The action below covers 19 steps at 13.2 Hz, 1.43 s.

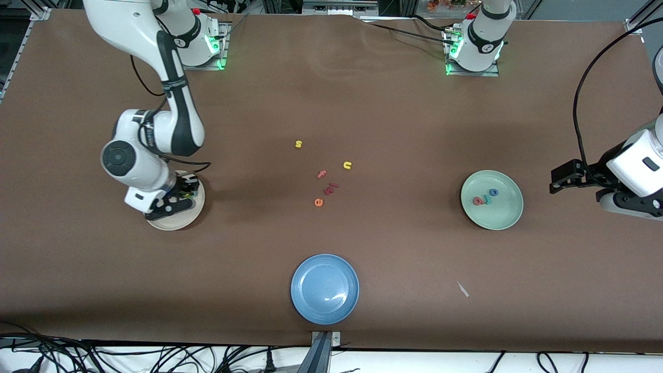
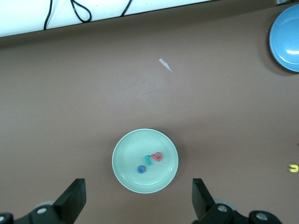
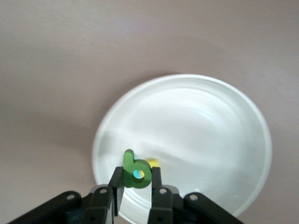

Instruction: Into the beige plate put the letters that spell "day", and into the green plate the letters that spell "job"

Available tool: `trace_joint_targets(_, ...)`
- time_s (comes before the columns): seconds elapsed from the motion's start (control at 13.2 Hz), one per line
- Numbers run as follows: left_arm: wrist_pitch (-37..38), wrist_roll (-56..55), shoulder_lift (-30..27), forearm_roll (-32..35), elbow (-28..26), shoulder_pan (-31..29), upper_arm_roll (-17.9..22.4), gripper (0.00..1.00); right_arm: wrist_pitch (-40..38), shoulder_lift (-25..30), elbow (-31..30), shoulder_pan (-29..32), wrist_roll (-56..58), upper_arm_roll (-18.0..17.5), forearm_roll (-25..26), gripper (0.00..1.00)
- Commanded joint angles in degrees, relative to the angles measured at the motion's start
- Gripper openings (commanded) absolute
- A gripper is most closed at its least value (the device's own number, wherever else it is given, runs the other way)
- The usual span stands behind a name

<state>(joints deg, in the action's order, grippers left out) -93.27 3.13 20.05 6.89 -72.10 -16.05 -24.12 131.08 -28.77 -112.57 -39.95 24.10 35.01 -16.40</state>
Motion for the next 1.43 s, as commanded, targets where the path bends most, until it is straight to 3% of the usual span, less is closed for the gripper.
trace_joint_targets(0.0,1.2,1.6,-1.0,-1.0,0.0,-0.2,-0.2,1.0,0.8,1.4,-1.5,0.3,2.4,1.3,0.8,0.93)
trace_joint_targets(0.08,1.4,1.6,-1.1,-0.9,0.0,-0.1,-0.3,1.0,0.3,1.4,-1.1,0.4,1.7,1.3,0.8,1.0)
trace_joint_targets(0.23,1.9,1.7,-1.0,-1.0,0.0,-0.1,-0.6,1.0,-1.3,1.4,1.0,0.0,-1.8,1.0,0.3,1.0)
trace_joint_targets(0.6,2.2,1.6,-3.3,-1.1,-1.3,2.5,0.5,1.0,-13.7,1.3,8.5,-3.4,-13.6,0.8,0.4,1.0)
trace_joint_targets(0.68,2.3,1.6,-3.5,-1.1,-1.3,4.8,2.1,1.0,-15.7,1.4,9.3,-4.5,-16.2,0.8,0.4,1.0)
trace_joint_targets(0.83,2.3,1.6,-5.4,-1.2,-1.8,12.7,9.4,1.0,-21.5,1.7,12.3,-6.0,-20.9,0.8,0.4,1.0)
trace_joint_targets(1.13,2.7,2.1,-6.5,-1.1,-2.7,15.2,10.9,1.0,-31.0,2.4,17.9,-6.9,-24.9,0.8,1.1,1.0)
trace_joint_targets(1.28,2.8,1.4,-6.2,-0.6,-2.1,17.2,12.0,1.0,-32.3,6.1,17.8,-5.7,-26.8,-1.3,4.1,1.0)
trace_joint_targets(1.36,2.8,1.5,-6.0,-0.6,-1.7,17.5,12.3,1.0,-33.2,8.3,17.7,-2.6,-28.0,-4.8,6.8,1.0)
